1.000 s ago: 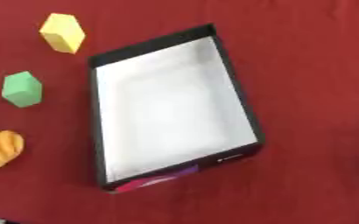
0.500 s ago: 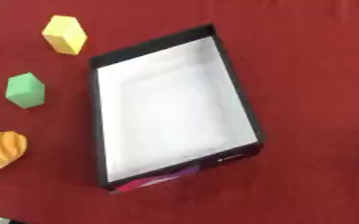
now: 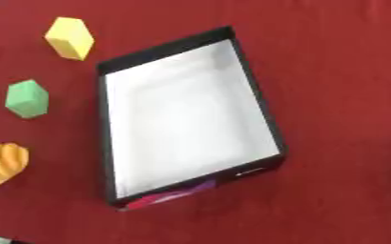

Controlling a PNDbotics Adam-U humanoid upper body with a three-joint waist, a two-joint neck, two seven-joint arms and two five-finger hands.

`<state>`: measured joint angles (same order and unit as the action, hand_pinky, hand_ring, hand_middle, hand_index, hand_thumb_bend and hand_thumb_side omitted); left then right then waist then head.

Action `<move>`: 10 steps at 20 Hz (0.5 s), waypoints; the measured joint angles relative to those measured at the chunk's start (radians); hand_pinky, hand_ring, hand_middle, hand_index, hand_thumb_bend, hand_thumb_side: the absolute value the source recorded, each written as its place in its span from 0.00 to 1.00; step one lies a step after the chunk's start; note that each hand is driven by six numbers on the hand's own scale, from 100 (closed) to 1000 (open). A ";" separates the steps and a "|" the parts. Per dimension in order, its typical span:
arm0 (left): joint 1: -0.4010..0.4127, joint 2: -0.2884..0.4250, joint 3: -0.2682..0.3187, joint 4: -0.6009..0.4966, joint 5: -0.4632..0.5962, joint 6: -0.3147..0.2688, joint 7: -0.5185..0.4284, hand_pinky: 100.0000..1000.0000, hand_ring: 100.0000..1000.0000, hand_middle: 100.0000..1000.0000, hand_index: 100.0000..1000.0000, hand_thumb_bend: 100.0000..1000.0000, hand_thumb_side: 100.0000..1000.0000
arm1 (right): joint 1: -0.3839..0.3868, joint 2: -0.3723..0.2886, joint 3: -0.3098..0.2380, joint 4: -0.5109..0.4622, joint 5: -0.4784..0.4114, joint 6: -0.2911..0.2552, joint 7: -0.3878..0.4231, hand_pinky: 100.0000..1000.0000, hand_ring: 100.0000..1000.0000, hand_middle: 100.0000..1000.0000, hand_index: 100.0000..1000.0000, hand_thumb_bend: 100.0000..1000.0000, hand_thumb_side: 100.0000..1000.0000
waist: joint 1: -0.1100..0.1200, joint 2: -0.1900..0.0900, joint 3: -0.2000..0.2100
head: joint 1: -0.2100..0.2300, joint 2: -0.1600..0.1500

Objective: Pick up objects on the table and place them in the box.

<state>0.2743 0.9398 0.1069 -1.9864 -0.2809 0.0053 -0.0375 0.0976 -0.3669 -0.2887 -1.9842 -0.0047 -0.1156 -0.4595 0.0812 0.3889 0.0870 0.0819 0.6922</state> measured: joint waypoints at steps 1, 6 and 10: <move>-0.005 0.003 -0.004 0.000 0.001 0.002 0.002 0.73 0.71 0.72 0.83 0.25 0.47 | 0.000 0.000 0.000 0.000 0.000 0.001 0.000 0.96 1.00 0.69 0.79 0.00 0.43 | 0.000 0.000 -0.001 | 0.001 0.000; -0.032 0.023 -0.028 0.000 0.017 0.010 -0.002 0.76 0.74 0.76 0.85 0.34 0.32 | 0.000 0.000 0.000 0.000 0.000 0.002 0.002 0.96 1.00 0.69 0.79 0.00 0.43 | 0.000 0.000 -0.005 | 0.009 -0.001; -0.049 0.041 -0.052 0.000 0.009 0.030 -0.022 0.77 0.74 0.76 0.83 0.40 0.14 | 0.000 0.000 0.004 0.000 0.000 0.004 0.004 0.96 1.00 0.69 0.79 0.00 0.43 | 0.000 0.000 -0.010 | 0.017 -0.001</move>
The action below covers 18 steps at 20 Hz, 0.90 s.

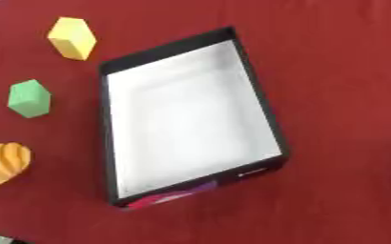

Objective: Pick up objects on the table and place them in the box.

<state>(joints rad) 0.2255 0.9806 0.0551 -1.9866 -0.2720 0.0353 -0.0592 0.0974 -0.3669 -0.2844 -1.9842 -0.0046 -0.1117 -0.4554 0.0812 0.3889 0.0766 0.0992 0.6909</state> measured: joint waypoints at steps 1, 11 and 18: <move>-0.005 0.005 -0.007 0.000 -0.004 0.007 -0.006 0.77 0.74 0.75 0.83 0.40 0.09 | 0.000 0.000 0.002 0.000 0.000 0.001 0.001 0.96 1.00 0.69 0.79 0.00 0.43 | 0.000 0.000 -0.001 | 0.002 0.000; -0.034 0.023 -0.044 0.000 -0.015 0.079 -0.057 0.76 0.73 0.75 0.83 0.39 0.07 | -0.001 0.000 0.008 0.000 0.000 0.002 0.008 0.96 1.00 0.68 0.79 0.00 0.43 | 0.000 0.000 -0.008 | 0.010 0.000; -0.042 0.023 -0.052 0.000 -0.015 0.116 -0.075 0.76 0.73 0.74 0.82 0.38 0.07 | -0.002 0.000 0.010 0.000 0.000 0.003 0.012 0.96 1.00 0.68 0.79 0.00 0.42 | 0.000 0.000 -0.012 | 0.014 0.000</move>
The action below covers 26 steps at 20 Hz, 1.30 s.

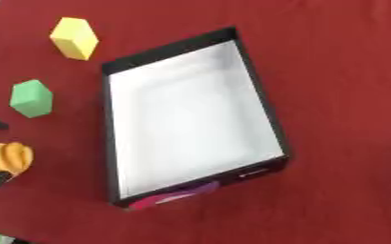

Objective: Pick up objects on the table and place them in the box.

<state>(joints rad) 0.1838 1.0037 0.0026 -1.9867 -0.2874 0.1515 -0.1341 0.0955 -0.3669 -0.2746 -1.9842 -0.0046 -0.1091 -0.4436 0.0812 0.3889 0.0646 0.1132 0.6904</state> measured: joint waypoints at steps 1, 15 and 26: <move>0.000 0.000 0.000 0.000 0.000 0.005 -0.002 0.76 0.73 0.74 0.82 0.39 0.06 | -0.001 0.000 0.001 0.000 0.000 0.000 0.000 0.96 1.00 0.68 0.79 0.00 0.42 | 0.000 0.000 -0.001 | 0.000 0.000; 0.001 0.000 -0.024 0.045 -0.044 0.037 -0.024 0.77 0.73 0.74 0.82 0.46 0.03 | -0.006 0.000 0.005 0.000 0.000 -0.001 0.006 0.96 1.00 0.68 0.79 0.00 0.42 | 0.000 0.000 -0.003 | 0.010 -0.001; -0.026 -0.003 -0.035 0.108 -0.061 0.044 -0.012 0.73 0.70 0.71 0.80 0.35 0.04 | -0.007 0.000 0.012 0.000 0.000 0.003 0.013 0.96 1.00 0.68 0.79 0.00 0.42 | 0.000 0.000 -0.009 | 0.017 -0.008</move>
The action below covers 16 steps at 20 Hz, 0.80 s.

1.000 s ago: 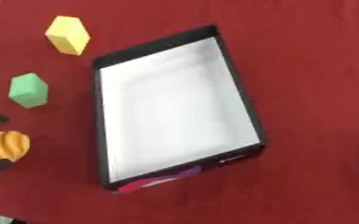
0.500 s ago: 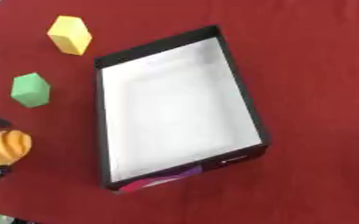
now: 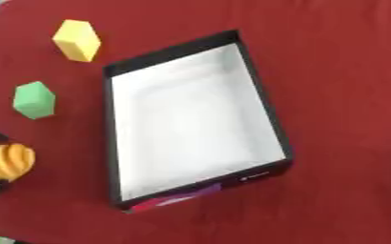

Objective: Pick up objects on the table and place them in the box.

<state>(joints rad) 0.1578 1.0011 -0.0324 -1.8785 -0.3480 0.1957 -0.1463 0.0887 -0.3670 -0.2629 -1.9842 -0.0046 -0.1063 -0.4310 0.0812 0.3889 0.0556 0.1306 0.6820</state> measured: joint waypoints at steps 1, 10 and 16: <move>-0.002 -0.001 -0.002 0.004 0.000 0.000 0.000 0.72 0.69 0.70 0.79 0.34 0.04 | 0.000 0.000 0.001 0.000 0.000 0.000 0.001 0.96 1.00 0.68 0.79 0.00 0.42 | 0.000 0.000 -0.001 | 0.000 0.000; -0.013 -0.008 -0.007 0.010 0.013 -0.004 -0.014 0.58 0.55 0.55 0.65 0.29 0.00 | 0.000 0.000 0.005 0.000 0.001 0.001 0.000 0.96 1.00 0.68 0.79 0.00 0.42 | 0.000 0.000 -0.001 | 0.004 0.000; -0.013 -0.016 -0.003 -0.011 -0.005 -0.027 0.003 0.55 0.52 0.52 0.61 0.22 0.00 | 0.000 0.000 0.005 0.000 0.001 0.001 0.000 0.96 1.00 0.67 0.79 0.00 0.42 | 0.000 0.000 -0.001 | 0.004 0.000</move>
<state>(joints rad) 0.1450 0.9848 -0.0351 -1.8890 -0.3534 0.1684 -0.1435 0.0887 -0.3669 -0.2576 -1.9842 -0.0037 -0.1050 -0.4308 0.0812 0.3889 0.0544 0.1346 0.6822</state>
